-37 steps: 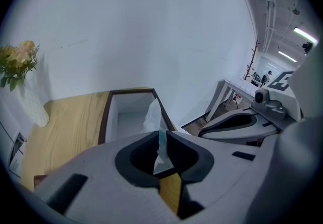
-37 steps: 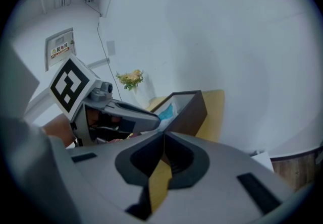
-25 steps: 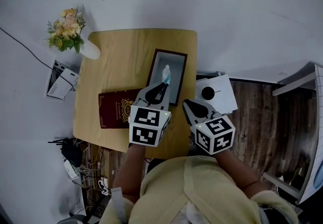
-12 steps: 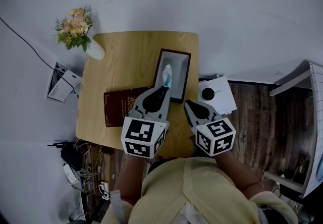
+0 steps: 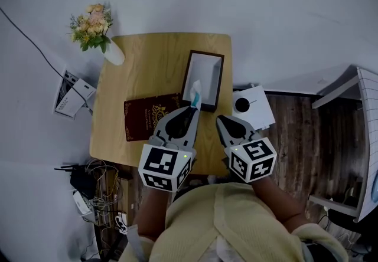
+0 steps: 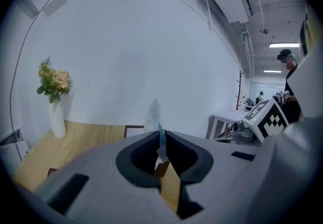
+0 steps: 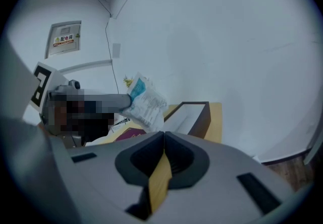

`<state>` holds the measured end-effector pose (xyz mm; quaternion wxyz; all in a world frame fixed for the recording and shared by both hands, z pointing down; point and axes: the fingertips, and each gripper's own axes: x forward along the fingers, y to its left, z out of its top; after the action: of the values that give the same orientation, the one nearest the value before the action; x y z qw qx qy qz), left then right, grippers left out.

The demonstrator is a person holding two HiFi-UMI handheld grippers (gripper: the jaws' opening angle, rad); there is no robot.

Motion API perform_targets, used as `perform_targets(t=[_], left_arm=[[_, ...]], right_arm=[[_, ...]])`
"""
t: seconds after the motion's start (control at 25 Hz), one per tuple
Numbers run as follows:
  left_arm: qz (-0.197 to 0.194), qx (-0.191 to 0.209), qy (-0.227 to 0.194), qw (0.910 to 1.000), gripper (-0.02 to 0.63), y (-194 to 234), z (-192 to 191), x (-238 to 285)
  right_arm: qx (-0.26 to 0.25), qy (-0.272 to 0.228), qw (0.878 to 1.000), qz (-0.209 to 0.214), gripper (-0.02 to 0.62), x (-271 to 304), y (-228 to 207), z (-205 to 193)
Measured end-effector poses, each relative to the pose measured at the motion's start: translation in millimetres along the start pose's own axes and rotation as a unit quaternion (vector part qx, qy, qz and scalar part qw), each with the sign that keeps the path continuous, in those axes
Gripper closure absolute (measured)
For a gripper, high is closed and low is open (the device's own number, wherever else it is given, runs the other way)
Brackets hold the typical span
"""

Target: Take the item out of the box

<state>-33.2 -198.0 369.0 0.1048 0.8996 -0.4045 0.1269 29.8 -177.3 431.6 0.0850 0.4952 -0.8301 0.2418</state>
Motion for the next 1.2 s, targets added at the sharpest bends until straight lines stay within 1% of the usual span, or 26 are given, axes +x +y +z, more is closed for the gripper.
perform_targets(t=[0.24,0.8,1.2], left_arm=[[-0.01,0.001,0.006,0.9999,0.56,-10,-11,-16],[-0.009,-0.014,0.052,0.9985,0.56,-17,-67,-41],[-0.011,-0.023,0.076,0.9968,0.56,-17,-91,-52]], right_arm=[[-0.001,0.0,1.0,-0.008,0.565,-12,8,-7],[0.005,0.01,1.0,-0.01,0.565,-27,29,-28],[0.002,0.013,1.0,-0.01,0.565,-27,35,-33]])
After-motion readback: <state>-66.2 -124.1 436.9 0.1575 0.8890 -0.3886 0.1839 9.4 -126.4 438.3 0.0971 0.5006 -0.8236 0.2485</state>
